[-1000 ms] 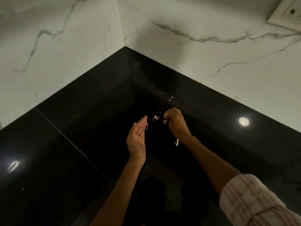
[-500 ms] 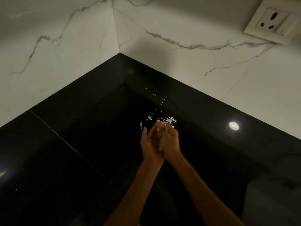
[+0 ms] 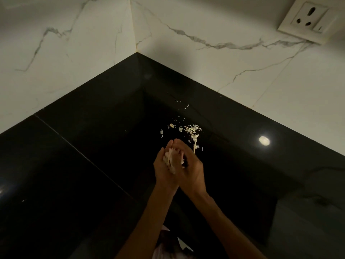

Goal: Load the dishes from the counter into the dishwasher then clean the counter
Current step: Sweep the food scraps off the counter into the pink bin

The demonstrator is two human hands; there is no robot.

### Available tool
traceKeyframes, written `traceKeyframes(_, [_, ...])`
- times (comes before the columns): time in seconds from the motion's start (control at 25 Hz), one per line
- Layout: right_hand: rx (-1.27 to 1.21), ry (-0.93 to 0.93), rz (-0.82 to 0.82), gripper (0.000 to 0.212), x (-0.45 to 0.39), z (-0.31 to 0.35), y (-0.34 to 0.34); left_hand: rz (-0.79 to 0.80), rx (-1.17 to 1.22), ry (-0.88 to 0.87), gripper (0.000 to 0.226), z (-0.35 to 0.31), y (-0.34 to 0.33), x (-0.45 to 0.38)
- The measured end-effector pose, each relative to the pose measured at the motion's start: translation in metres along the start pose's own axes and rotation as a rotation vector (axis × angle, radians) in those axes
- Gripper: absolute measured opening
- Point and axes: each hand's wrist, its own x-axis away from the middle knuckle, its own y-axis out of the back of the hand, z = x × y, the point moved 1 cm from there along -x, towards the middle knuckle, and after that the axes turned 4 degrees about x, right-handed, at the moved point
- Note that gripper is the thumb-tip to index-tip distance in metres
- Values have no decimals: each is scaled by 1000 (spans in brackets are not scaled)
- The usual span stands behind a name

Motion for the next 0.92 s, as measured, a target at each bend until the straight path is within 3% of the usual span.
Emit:
traceKeyframes(0.12, [165,-137,-64,51,10,-29,32,-18,127,-41,38,-5,4,5])
traceKeyframes(0.24, [488,-303,20,86,24,-63,47,-58,117,-79,37,-8,4,10])
traceKeyframes(0.36, [852,-240,119,112,27,-79,37,-40,144,-80,38,-13,8,12])
traceKeyframes(0.48, [881,-259,128,120,-4,-77,25,-58,160,-101,39,-18,10,14])
traceKeyframes(0.72, [839,-160,230,112,-97,-78,8,-74,207,-117,39,-34,17,21])
traceKeyframes(0.92, [678,65,291,70,-120,-76,-13,-62,196,-147,40,-44,27,24])
